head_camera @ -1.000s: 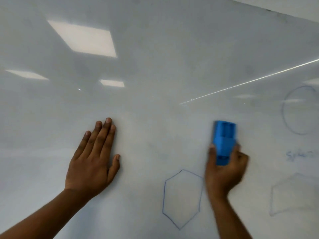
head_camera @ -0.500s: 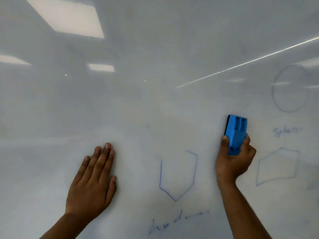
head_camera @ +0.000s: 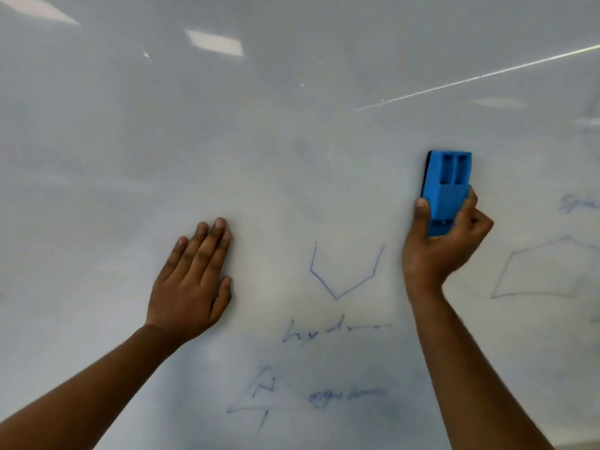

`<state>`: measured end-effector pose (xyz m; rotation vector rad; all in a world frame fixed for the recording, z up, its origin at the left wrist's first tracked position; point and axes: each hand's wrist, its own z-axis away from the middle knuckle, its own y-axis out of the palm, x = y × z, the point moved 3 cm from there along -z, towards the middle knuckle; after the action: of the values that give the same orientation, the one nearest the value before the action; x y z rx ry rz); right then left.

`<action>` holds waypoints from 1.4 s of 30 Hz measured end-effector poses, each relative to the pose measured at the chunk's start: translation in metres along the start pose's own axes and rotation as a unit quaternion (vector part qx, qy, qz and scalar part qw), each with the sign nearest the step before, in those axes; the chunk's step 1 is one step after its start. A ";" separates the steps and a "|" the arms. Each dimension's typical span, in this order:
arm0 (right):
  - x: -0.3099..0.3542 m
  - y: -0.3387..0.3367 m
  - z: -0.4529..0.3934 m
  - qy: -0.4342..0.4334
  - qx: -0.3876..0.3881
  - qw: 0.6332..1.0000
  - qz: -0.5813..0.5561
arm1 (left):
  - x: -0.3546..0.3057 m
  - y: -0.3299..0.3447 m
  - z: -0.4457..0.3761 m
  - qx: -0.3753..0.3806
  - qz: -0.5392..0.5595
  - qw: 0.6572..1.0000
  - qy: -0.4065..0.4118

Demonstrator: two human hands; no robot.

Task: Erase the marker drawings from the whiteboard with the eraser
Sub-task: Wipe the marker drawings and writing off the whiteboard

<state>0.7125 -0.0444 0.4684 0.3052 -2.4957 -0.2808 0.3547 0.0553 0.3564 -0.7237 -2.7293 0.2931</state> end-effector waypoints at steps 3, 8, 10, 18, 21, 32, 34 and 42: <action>0.009 0.006 0.067 -0.123 0.075 0.990 0.000 | -0.007 0.007 0.014 -0.016 -0.017 1.000 -0.012; -0.011 -0.024 0.208 -0.500 0.339 0.797 0.005 | -0.003 0.009 0.019 -0.025 -0.013 1.000 -0.005; -0.014 -0.027 0.186 -0.526 0.344 0.777 0.001 | -0.002 0.010 0.021 -0.026 -0.015 1.000 0.003; -0.009 0.000 0.017 -0.116 0.029 0.993 0.006 | -0.006 0.012 0.020 -0.036 -0.023 0.999 -0.004; -0.013 -0.004 0.112 -0.199 0.142 0.970 -0.014 | -0.005 0.013 0.022 -0.039 -0.026 0.999 -0.005; -0.034 -0.021 0.087 -0.287 0.223 0.931 -0.022 | -0.005 0.011 0.020 -0.044 -0.028 0.999 -0.002; -0.043 -0.022 0.023 -0.174 0.117 0.978 -0.009 | -0.007 0.012 0.021 -0.039 -0.026 0.999 -0.008; -0.082 -0.049 0.216 -0.253 0.326 0.911 0.015 | -0.029 0.022 0.037 -0.039 -0.015 0.997 -0.066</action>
<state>0.6574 -0.0397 0.2392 0.5106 -3.0440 0.5832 0.3759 0.0543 0.3089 -0.7053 -2.8881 0.2361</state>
